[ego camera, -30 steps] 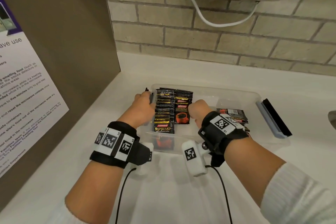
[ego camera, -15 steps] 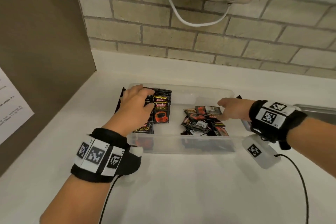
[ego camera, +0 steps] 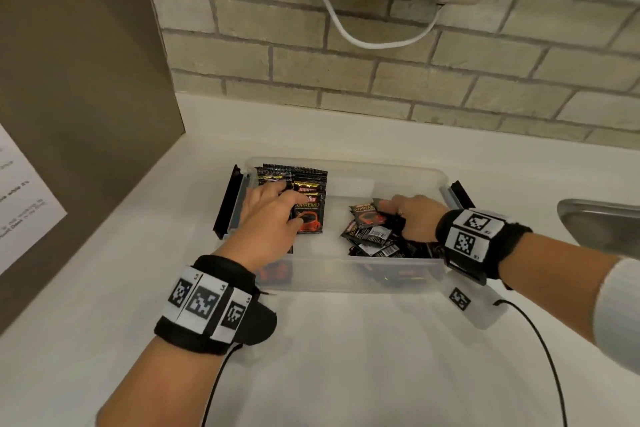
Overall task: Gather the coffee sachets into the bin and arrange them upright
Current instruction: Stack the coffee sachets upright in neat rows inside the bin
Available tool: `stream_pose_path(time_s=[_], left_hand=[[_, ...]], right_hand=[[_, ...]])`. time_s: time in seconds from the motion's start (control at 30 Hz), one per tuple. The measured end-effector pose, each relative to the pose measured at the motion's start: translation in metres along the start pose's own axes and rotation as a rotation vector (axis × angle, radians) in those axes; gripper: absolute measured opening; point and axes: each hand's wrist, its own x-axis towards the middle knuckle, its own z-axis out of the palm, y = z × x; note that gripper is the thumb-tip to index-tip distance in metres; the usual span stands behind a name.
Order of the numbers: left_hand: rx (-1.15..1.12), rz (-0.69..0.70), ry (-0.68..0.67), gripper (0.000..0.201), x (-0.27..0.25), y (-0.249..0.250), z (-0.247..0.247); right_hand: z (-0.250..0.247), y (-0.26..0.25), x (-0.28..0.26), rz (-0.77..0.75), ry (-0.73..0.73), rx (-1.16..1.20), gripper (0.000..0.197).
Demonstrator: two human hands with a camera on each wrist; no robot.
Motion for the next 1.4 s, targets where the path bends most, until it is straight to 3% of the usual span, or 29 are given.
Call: stream_pose_path(time_s=[0.13, 0.2, 0.33, 0.47, 0.57, 0.63, 0.73, 0.83, 0.93, 1.0, 1.07, 1.23, 1.4], left_hand=[[0.013, -0.005, -0.007, 0.04, 0.0, 0.001, 0.0], [0.01, -0.006, -0.011, 0.04, 0.0, 0.002, 0.0], [-0.005, -0.014, -0.019, 0.039, 0.0, 0.001, 0.0], [-0.078, -0.011, -0.065, 0.037, 0.002, 0.001, -0.002], [-0.103, -0.013, -0.09, 0.037, 0.003, 0.0, -0.001], [-0.107, -0.016, -0.095, 0.037, 0.004, -0.002, 0.001], [-0.193, 0.011, -0.037, 0.034, 0.004, -0.001, 0.001], [-0.356, 0.095, 0.027, 0.039, 0.004, 0.006, -0.004], [-0.709, 0.05, -0.079, 0.054, 0.002, 0.023, -0.012], [-1.073, 0.019, -0.151, 0.059, 0.006, 0.03, -0.017], [-1.269, 0.024, -0.163, 0.058, 0.011, 0.034, -0.023], [-1.142, -0.159, 0.096, 0.032, 0.023, 0.042, -0.025], [-1.056, -0.209, 0.109, 0.026, 0.028, 0.033, -0.009]], right_hand=[[-0.002, -0.001, -0.004, 0.051, 0.037, -0.134, 0.036], [-0.006, -0.001, -0.003, 0.074, 0.019, -0.221, 0.013], [-0.027, 0.001, -0.007, 0.132, 0.072, -0.217, 0.009], [-0.046, 0.01, -0.029, 0.141, 0.355, 0.064, 0.039], [-0.05, 0.016, -0.045, 0.03, 0.729, 0.347, 0.039], [-0.048, 0.016, -0.052, -0.058, 0.852, 0.532, 0.035], [-0.041, 0.004, -0.059, -0.115, 0.859, 0.843, 0.035], [-0.033, -0.019, -0.061, -0.191, 0.773, 1.259, 0.035], [-0.026, -0.043, -0.055, -0.226, 0.643, 1.576, 0.037], [-0.022, -0.054, -0.048, -0.231, 0.594, 1.673, 0.038], [-0.017, -0.064, -0.041, -0.244, 0.559, 1.698, 0.039], [-0.009, -0.083, -0.031, -0.262, 0.538, 1.714, 0.041], [-0.005, -0.092, -0.019, -0.235, 0.609, 1.691, 0.046]])
